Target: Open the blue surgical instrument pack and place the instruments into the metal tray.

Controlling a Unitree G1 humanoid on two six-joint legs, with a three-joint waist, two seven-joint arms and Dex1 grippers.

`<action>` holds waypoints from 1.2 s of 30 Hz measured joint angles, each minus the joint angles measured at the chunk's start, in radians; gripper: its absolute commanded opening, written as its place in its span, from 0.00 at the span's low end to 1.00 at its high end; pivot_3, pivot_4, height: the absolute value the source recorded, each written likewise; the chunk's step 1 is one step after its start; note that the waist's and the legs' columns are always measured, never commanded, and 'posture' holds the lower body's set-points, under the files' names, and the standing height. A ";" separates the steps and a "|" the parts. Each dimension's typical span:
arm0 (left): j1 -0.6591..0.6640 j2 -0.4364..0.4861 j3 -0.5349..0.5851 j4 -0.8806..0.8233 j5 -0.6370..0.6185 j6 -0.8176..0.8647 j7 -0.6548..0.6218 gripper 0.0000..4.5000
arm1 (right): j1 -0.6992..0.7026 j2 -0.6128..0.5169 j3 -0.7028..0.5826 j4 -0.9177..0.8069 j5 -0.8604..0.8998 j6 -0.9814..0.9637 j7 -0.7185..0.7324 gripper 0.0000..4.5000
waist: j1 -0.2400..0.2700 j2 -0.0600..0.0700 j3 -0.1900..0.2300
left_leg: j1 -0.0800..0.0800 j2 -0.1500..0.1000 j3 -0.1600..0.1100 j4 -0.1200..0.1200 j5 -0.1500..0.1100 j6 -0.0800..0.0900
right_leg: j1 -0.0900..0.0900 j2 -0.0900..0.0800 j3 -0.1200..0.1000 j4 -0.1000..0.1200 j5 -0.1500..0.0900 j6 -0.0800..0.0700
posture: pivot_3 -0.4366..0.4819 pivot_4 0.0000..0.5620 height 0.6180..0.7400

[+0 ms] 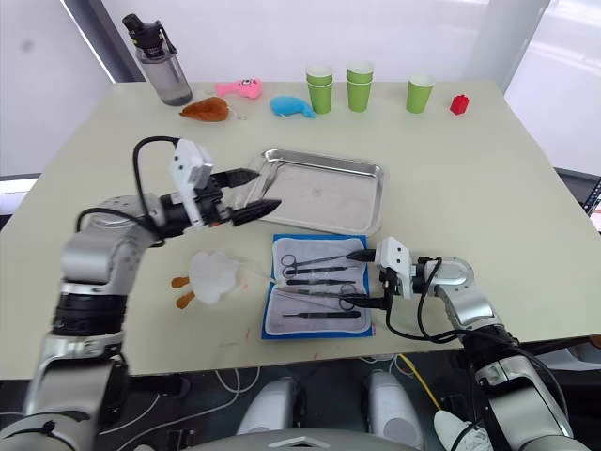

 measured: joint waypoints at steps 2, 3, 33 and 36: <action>0.033 0.094 0.003 -0.022 -0.062 -0.005 -0.157 0.99 | 0.001 0.001 0.000 0.000 0.000 0.000 0.000 1.00 | -0.001 0.002 0.001 | 0.000 0.000 0.000 -0.001 0.000 0.000 | -0.002 0.000 0.000 -0.001 0.000 0.000 | 0.48 0.27 0.95; 0.044 0.133 0.007 -0.025 -0.079 -0.014 -0.214 0.99 | 0.001 0.002 0.000 0.000 0.000 0.000 0.000 1.00 | 0.000 0.002 0.001 | 0.000 0.000 0.001 -0.001 0.000 0.000 | -0.002 0.000 0.000 -0.001 0.000 0.000 | 0.48 0.27 0.95; 0.020 0.323 -0.221 0.146 -0.117 -0.465 -0.516 0.99 | 0.003 0.013 0.004 0.001 0.000 -0.008 -0.001 1.00 | 0.004 -0.003 0.000 | -0.001 0.005 0.007 -0.009 0.000 0.000 | -0.010 0.001 -0.005 -0.001 -0.001 -0.004 | 0.48 0.27 0.95; 0.006 0.242 -0.226 0.139 -0.081 -0.450 -0.474 0.87 | 0.003 0.013 0.004 0.001 0.000 -0.008 -0.001 1.00 | 0.004 -0.003 -0.001 | -0.001 0.005 0.008 -0.009 0.000 0.001 | -0.010 0.003 -0.004 -0.001 -0.001 -0.003 | 0.48 0.27 0.95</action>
